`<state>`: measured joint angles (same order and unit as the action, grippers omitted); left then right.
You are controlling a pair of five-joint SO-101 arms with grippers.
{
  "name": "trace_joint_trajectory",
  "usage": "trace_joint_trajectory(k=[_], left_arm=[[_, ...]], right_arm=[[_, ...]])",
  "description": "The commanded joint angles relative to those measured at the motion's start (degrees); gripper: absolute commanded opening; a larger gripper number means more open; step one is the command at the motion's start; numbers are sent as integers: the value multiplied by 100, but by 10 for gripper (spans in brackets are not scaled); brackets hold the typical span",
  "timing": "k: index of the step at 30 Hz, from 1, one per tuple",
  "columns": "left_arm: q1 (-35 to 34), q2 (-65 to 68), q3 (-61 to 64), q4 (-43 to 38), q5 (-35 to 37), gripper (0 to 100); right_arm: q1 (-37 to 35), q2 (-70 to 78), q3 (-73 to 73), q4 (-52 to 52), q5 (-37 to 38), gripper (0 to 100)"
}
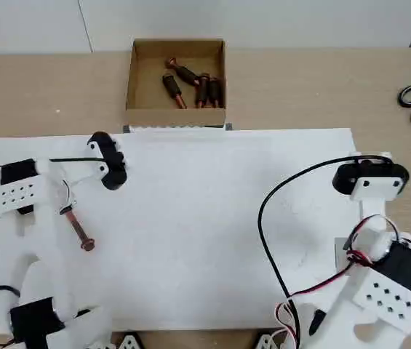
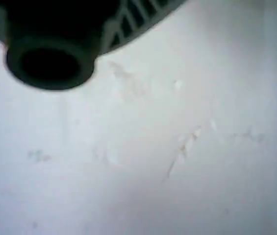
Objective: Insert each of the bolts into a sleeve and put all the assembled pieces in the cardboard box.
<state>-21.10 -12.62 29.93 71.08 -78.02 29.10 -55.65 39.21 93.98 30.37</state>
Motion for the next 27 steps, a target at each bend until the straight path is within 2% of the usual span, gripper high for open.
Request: trace_joint_trajectory(k=[1,3,7,12,17,19,27], left_arm=[[97,-53,-40,141,-2514,10],[132,-70,-40,387,-2101,11],[360,-88,-66,712,-598,33],[484,-53,-338,1011,1934,58],[633,-79,-391,1002,5099,58],[642,-79,-382,1011,6022,57],[598,-62,-286,1020,7631,5]], right_arm=[[22,-84,-44,-101,9,8],[22,-84,-44,-92,9,8],[22,-84,-44,-84,26,8],[22,-84,-44,-57,26,8],[22,-84,-44,-57,18,8],[22,-84,-44,-48,18,8],[48,-84,-44,-40,18,8]])
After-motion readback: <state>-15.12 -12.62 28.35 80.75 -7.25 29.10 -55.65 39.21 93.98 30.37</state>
